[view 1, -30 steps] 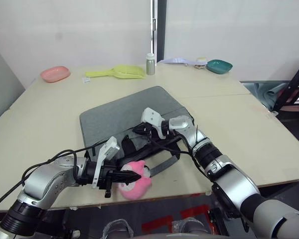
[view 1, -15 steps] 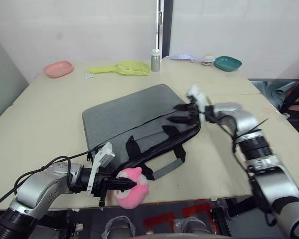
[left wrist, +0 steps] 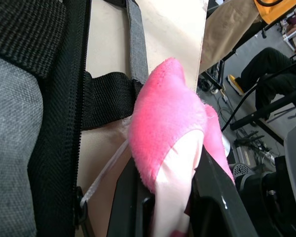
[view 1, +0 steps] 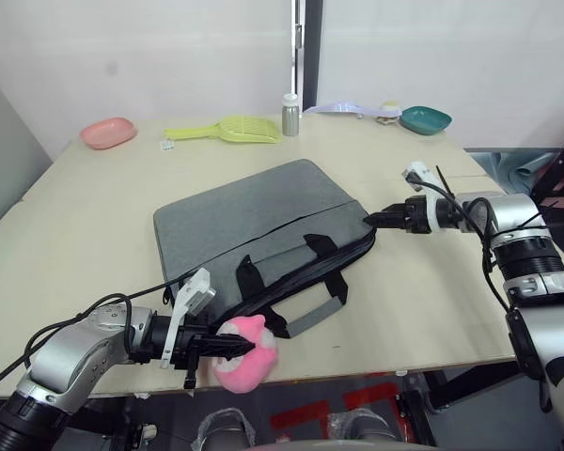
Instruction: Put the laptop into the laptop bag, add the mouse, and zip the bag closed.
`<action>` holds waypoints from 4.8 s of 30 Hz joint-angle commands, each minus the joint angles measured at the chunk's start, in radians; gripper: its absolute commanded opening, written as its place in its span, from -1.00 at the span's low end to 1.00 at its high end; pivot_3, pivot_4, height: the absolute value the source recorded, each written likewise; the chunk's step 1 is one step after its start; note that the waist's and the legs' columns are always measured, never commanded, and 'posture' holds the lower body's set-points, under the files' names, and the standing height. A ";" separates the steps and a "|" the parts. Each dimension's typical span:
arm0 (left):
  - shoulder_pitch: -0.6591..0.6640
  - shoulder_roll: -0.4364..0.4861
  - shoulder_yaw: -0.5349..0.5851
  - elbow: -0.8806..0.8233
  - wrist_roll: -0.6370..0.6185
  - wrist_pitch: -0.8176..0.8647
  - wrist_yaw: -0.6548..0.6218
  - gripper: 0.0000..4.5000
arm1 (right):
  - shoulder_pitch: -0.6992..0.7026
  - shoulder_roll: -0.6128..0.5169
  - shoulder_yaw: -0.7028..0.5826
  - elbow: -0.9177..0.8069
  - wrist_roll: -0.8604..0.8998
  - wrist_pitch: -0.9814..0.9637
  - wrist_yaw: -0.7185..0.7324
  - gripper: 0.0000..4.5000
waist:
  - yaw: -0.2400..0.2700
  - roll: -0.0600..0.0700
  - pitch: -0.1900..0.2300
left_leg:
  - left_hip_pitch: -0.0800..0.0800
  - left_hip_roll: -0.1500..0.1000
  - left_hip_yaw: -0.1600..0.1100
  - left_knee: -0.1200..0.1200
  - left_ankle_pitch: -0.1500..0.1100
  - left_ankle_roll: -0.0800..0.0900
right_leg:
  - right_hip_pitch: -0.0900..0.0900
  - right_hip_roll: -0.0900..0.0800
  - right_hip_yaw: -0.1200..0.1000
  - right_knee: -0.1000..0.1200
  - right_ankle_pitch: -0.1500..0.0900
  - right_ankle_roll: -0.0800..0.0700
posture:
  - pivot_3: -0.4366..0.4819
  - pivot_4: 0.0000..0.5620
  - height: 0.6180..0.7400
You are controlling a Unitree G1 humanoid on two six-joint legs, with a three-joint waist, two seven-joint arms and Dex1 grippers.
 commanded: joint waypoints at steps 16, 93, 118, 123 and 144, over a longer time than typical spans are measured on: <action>0.032 0.013 0.002 -0.019 0.008 -0.015 -0.002 -1.00 | 0.076 -0.007 -0.020 -0.109 0.091 0.082 0.041 -0.99 | 0.021 0.000 0.000 | -0.001 0.000 0.000 0.002 0.000 0.001 | 0.000 0.000 0.000 0.002 0.000 0.000 | -0.05 -0.47 1.00; -0.010 0.127 0.158 0.195 0.082 -0.075 -0.119 -1.00 | 0.365 0.183 -0.470 -0.393 0.665 0.693 -0.474 -0.11 | 0.044 0.000 0.000 | 0.002 -0.001 0.000 0.004 0.001 -0.001 | 0.000 -0.001 0.002 0.007 0.000 0.001 | -0.05 -0.47 1.00; -0.074 0.022 0.066 0.021 0.004 0.046 -0.058 -1.00 | 0.469 0.434 -0.583 -0.574 1.041 0.693 -0.920 -0.99 | 0.036 0.002 0.001 | 0.002 -0.001 -0.001 0.003 0.001 -0.001 | -0.001 0.000 0.002 0.006 -0.001 0.002 | -0.05 -0.47 1.00; -0.099 -0.001 0.037 0.022 0.013 0.049 -0.048 -1.00 | 0.483 0.397 -0.547 -0.624 1.018 0.675 -0.936 -0.99 | 0.036 0.002 0.001 | 0.002 -0.001 0.000 0.003 0.001 -0.002 | -0.001 0.000 0.002 0.006 -0.001 0.003 | -0.05 -0.47 1.00; -0.039 0.057 0.078 0.061 0.030 -0.003 -0.067 -1.00 | 0.298 -0.021 0.129 -0.707 0.277 -0.349 -0.093 0.98 | 0.009 0.002 0.002 | 0.002 -0.001 0.000 0.006 0.001 0.000 | 0.000 -0.001 0.003 0.010 -0.001 0.008 | -0.05 -0.47 1.00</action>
